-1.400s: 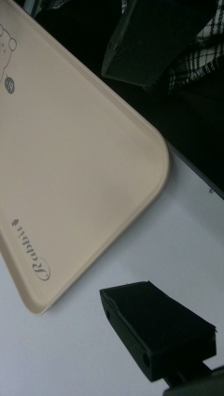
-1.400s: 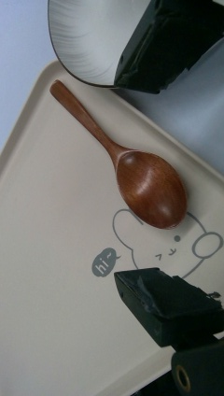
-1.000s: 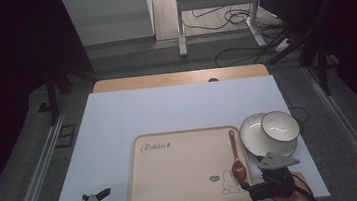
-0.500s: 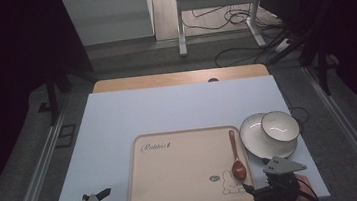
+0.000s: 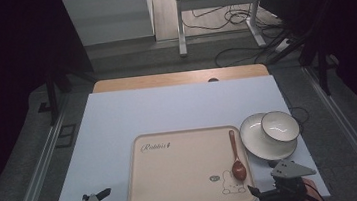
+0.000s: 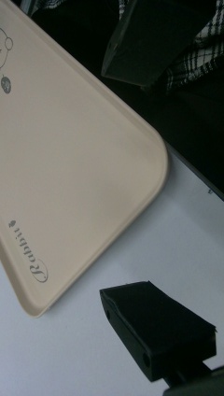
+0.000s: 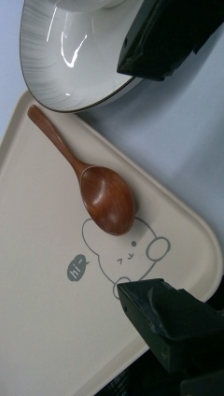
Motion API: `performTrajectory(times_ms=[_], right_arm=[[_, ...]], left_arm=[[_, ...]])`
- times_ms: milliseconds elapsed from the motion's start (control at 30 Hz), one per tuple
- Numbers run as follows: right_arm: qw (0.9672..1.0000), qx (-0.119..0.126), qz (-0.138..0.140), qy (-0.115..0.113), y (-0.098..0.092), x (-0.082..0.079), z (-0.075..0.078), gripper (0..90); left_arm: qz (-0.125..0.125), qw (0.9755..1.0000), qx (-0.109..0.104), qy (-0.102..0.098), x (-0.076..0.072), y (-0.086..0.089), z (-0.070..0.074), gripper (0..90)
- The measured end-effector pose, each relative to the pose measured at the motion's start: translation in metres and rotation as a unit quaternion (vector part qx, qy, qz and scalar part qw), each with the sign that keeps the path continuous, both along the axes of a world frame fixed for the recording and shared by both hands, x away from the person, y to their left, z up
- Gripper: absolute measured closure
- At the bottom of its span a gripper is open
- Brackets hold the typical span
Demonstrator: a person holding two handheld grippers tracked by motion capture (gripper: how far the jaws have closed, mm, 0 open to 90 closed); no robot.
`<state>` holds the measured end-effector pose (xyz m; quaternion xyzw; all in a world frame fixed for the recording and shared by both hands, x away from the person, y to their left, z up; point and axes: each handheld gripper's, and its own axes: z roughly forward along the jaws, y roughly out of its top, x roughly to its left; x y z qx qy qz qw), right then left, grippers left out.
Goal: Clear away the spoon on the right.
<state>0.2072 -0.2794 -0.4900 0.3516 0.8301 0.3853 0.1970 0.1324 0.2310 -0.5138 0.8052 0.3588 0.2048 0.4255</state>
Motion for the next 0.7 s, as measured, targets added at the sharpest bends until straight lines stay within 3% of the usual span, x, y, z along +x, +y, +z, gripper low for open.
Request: performTrajectory(times_ms=[700], right_arm=[[0.9996,0.006,-0.028,-0.003,-0.024,-0.015,-0.006,0.0]], left_arm=[[0.000,1.0000,0.001,-0.001,0.000,0.000,0.000,0.0]])
